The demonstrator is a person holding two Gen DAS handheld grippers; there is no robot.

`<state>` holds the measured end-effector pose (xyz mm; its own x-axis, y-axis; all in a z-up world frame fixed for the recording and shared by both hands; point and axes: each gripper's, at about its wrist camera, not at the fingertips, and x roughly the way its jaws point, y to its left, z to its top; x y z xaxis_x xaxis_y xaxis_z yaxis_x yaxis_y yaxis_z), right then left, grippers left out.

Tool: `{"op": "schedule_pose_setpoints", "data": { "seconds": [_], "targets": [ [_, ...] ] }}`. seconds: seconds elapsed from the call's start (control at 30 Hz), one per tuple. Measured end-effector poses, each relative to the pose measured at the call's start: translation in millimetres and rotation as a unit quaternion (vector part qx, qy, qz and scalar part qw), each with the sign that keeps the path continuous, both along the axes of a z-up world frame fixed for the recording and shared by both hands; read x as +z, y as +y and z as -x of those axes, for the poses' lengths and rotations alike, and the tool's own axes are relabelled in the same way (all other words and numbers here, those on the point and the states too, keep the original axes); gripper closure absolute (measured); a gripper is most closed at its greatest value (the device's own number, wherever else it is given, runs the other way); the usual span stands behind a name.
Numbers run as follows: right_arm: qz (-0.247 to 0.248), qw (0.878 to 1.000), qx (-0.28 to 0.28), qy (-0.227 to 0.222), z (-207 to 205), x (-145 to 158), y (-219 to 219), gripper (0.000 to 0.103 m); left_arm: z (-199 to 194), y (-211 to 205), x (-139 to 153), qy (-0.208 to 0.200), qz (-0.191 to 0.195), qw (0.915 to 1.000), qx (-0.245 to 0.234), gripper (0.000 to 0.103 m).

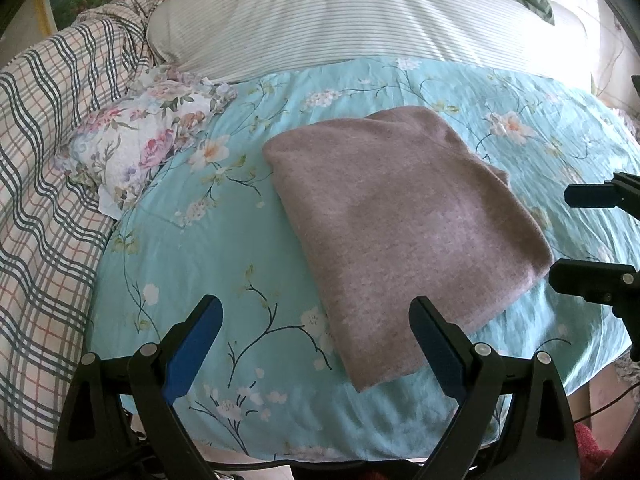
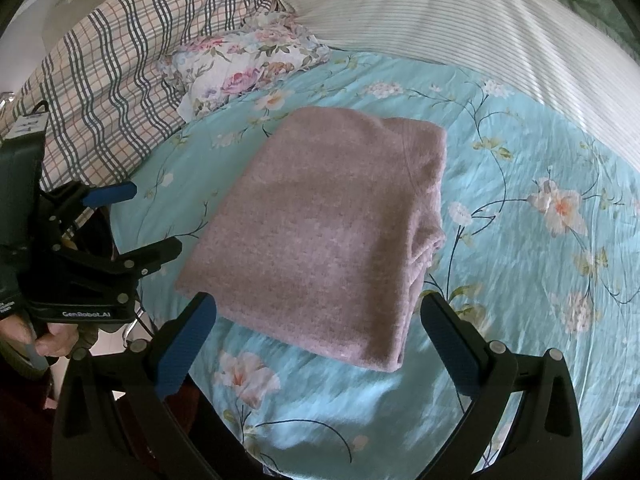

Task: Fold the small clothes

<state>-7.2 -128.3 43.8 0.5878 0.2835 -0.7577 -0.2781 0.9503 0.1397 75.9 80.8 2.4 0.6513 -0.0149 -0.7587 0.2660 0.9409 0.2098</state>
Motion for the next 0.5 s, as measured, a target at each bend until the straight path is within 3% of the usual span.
{"op": "schedule_pose_setpoints", "data": {
  "seconds": [0.5],
  "targets": [
    [-0.021, 1.000, -0.020, 0.010, -20.5, -7.9, -15.2, 0.001, -12.2, -1.0, 1.3, -0.019, 0.002, 0.9997, 0.015, 0.008]
  ]
}}
